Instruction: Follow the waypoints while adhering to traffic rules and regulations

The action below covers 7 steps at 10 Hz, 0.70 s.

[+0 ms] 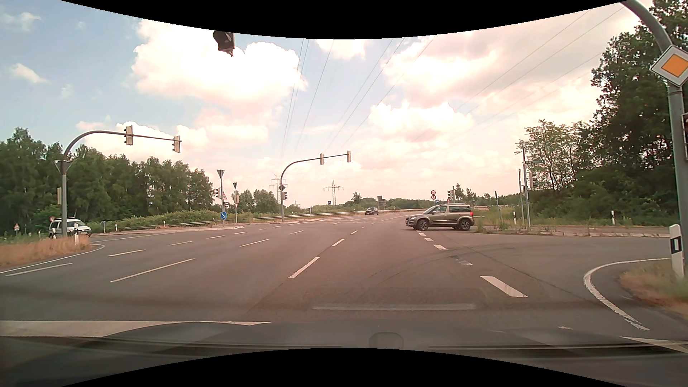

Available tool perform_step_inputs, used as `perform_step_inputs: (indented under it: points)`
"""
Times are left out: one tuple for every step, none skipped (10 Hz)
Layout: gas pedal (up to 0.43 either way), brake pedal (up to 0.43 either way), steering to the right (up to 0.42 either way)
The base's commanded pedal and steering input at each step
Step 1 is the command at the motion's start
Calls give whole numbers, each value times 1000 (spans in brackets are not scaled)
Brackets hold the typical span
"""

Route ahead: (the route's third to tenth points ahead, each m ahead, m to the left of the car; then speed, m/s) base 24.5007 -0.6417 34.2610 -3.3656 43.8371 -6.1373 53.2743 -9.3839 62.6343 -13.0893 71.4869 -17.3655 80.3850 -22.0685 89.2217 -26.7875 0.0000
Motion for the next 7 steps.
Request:
perform_step_inputs:
  points:
    - [0,573,20]
    - [0,567,20]
    - [0,567,20]
    - [0,567,20]
    - [0,567,20]
    - [0,567,20]
    - [0,567,20]
